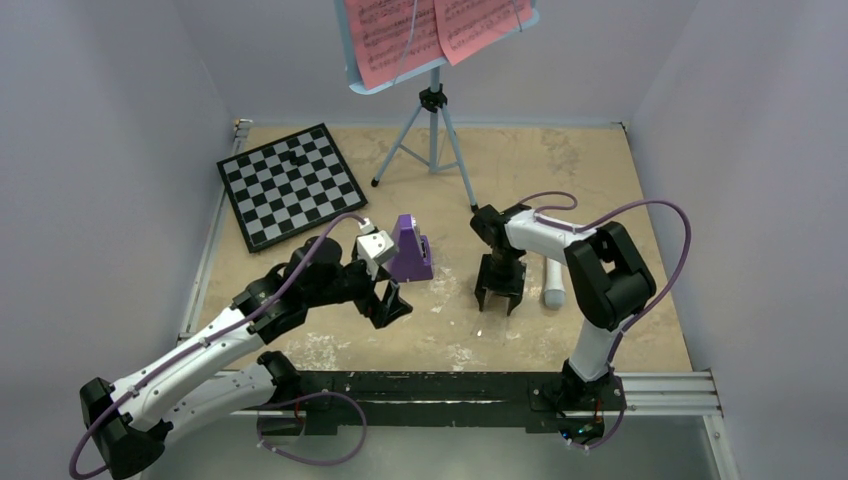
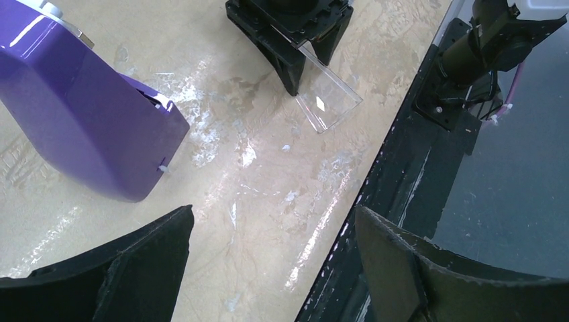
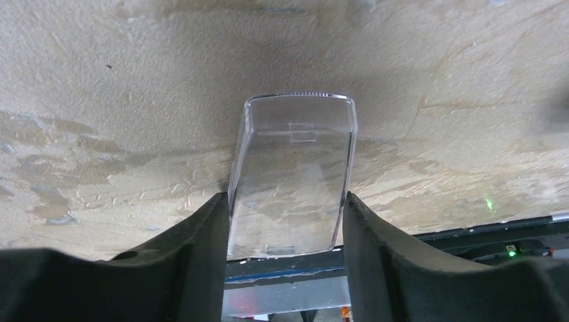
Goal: Pack up the instrument practice props
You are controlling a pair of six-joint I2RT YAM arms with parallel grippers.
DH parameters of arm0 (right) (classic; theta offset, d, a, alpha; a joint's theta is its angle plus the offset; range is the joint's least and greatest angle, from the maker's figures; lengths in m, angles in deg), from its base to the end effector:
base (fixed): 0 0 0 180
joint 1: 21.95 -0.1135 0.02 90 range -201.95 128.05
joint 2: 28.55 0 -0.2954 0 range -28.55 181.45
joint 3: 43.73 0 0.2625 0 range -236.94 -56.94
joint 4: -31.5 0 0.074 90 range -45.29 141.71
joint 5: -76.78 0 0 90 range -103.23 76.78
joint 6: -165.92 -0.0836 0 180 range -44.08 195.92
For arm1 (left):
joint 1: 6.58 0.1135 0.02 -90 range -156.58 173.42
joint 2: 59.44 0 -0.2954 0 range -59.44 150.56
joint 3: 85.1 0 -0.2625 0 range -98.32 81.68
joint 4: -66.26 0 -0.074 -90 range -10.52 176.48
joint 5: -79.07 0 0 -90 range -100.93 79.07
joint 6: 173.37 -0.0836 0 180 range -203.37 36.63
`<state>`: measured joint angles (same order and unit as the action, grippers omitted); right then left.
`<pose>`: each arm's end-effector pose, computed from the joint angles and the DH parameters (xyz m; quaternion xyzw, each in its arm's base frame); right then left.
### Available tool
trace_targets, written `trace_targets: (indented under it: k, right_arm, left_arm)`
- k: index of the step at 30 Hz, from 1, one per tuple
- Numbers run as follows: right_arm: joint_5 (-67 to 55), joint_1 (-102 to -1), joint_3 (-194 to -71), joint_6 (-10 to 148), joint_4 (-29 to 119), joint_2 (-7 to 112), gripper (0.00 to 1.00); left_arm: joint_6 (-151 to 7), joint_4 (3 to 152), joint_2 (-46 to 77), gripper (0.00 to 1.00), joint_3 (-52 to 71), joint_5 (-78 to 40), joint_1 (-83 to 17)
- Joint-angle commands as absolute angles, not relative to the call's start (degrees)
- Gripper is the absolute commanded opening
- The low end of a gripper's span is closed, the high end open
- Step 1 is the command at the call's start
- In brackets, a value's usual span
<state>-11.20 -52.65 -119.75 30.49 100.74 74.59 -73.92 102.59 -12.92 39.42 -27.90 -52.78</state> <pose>0.2593 0.1574 0.1249 -0.1289 -0.9899 0.0203 0.0545 0.1296 -0.1704 0.2979 0.3391 0.7777 -0.3514 0.3958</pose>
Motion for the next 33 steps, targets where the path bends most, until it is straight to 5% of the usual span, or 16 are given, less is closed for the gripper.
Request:
trace_targets:
  k: [1,7,21,33]
  right_arm:
    - [-12.5,-52.7,-120.5,30.7,98.7,75.0,0.4]
    - [-9.9,-52.6,-120.1,39.0,98.1,67.9,0.0]
    - [4.7,-51.7,-129.9,75.0,96.4,36.7,0.0]
    - [17.3,-51.5,-116.8,104.5,67.9,21.3,0.0]
  left_arm:
    - [-73.8,100.5,-13.7,0.93,39.6,-29.1,-52.4]
    - [-79.1,103.4,-14.7,0.93,38.0,-29.6,-52.3]
    - [-117.4,120.2,-24.1,0.98,31.3,-31.3,-52.3]
    - [-124.2,126.0,4.2,0.99,9.9,-34.1,-47.5]
